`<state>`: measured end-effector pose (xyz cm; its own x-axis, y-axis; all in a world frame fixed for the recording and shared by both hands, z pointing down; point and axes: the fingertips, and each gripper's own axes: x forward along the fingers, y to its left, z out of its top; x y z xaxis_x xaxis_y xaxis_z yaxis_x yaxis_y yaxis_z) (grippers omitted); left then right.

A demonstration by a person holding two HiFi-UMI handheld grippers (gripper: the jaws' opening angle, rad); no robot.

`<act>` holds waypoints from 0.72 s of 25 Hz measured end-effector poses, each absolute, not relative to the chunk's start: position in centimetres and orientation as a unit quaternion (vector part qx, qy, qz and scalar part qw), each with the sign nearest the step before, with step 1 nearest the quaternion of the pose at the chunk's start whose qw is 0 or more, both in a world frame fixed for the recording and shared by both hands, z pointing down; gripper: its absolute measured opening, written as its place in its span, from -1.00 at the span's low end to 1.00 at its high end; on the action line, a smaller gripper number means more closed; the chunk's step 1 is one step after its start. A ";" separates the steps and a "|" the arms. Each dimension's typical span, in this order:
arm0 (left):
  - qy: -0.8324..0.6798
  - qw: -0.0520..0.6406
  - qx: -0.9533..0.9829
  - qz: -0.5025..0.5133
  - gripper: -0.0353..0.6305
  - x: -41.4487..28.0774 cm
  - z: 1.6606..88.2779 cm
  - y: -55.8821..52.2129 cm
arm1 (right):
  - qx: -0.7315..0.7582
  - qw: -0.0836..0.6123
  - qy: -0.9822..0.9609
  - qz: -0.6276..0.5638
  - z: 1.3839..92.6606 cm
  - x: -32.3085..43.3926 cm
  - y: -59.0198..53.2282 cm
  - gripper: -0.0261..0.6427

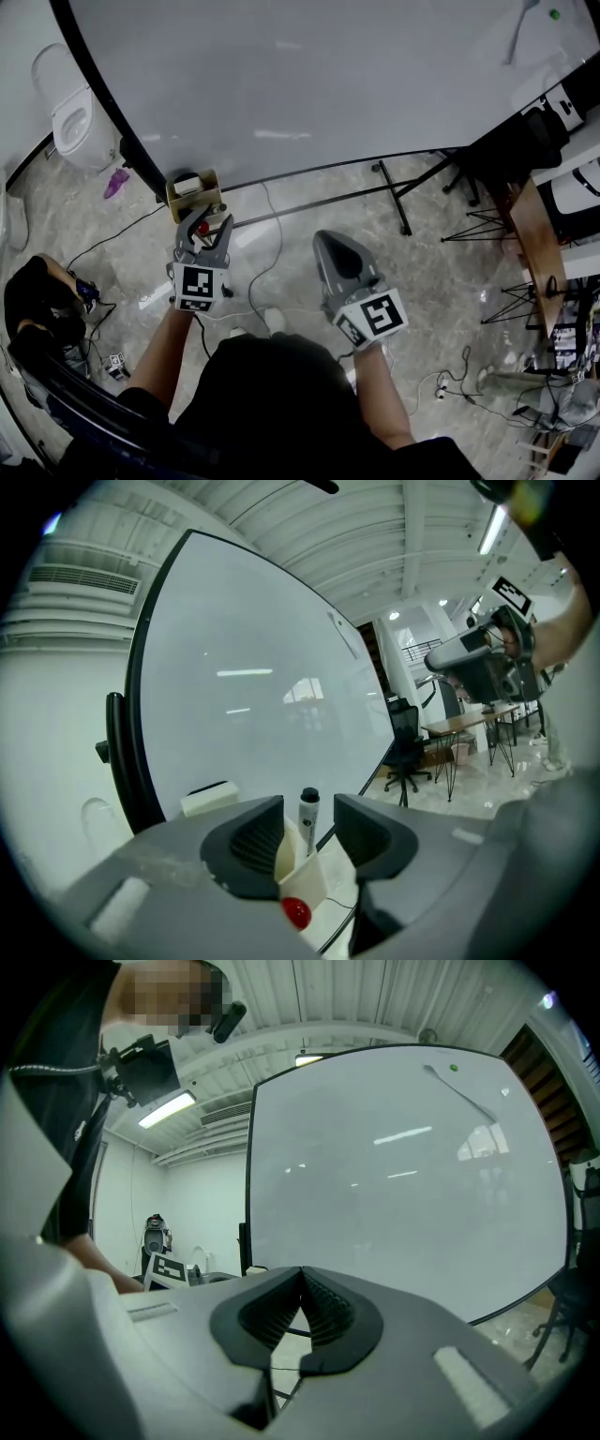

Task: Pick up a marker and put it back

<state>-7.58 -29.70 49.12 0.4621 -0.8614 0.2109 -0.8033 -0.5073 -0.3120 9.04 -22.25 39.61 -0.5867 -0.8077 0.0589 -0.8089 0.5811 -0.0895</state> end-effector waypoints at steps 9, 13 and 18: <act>0.516 0.083 -0.844 -0.120 -0.68 -9.3 44.8 -26.8 | 0.427 -0.007 -0.903 0.043 38.7 6.6 -21.4 -0.89; 0.529 0.070 -0.841 -0.086 -0.88 -10.4 42.7 -24.7 | 0.411 -0.012 -0.911 0.037 38.2 5.2 -20.8 -0.89; 0.550 0.052 -0.832 -0.043 -0.88 -12.2 40.3 -22.0 | 0.394 -0.018 -0.918 0.032 37.7 3.5 -19.9 -0.89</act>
<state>-12.18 -22.00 40.34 0.3904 -0.9206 0.0135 -0.9117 -0.3886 -0.1334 3.52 -19.94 37.74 -0.6892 -0.7245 -0.0083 -0.7222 0.6878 -0.0730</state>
